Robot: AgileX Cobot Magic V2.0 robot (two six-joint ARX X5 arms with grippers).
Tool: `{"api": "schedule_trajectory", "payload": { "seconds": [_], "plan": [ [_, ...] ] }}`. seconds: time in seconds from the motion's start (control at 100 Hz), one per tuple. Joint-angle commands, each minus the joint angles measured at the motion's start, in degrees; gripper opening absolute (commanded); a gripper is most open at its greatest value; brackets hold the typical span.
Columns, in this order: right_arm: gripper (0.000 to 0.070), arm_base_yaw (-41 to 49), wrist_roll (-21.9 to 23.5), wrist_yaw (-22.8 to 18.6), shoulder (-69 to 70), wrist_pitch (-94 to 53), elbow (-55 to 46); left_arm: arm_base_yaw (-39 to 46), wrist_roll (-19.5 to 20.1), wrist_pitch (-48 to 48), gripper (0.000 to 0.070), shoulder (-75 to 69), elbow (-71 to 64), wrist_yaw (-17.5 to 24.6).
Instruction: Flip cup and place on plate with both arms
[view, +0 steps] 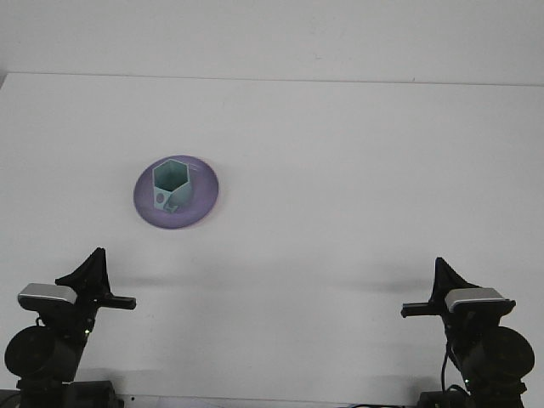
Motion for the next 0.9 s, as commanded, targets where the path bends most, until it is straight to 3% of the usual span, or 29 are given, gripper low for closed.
{"api": "schedule_trajectory", "payload": {
  "seconds": [0.0, 0.1, 0.2, 0.44, 0.89],
  "plan": [
    [0.0, 0.04, 0.96, 0.15, 0.02, 0.55, 0.26, 0.02, 4.15, 6.01, 0.0014, -1.18, -4.31, -0.33],
    [0.0, 0.04, 0.96, 0.15, 0.02, 0.55, 0.26, 0.02, 4.39, 15.19, 0.0014, -4.07, -11.39, -0.44],
    [0.0, 0.04, 0.96, 0.15, 0.02, 0.55, 0.26, 0.02, 3.93, 18.01, 0.0014, -6.58, -16.26, -2.03],
    [0.0, 0.04, 0.96, 0.15, 0.02, 0.55, 0.26, -0.09, 1.92, 17.22, 0.0014, -9.97, -21.53, -2.89],
    [0.0, 0.04, 0.96, 0.15, 0.02, 0.55, 0.26, -0.11, 2.84, 17.62, 0.0015, -9.92, -21.42, -2.91]
  ]
}}
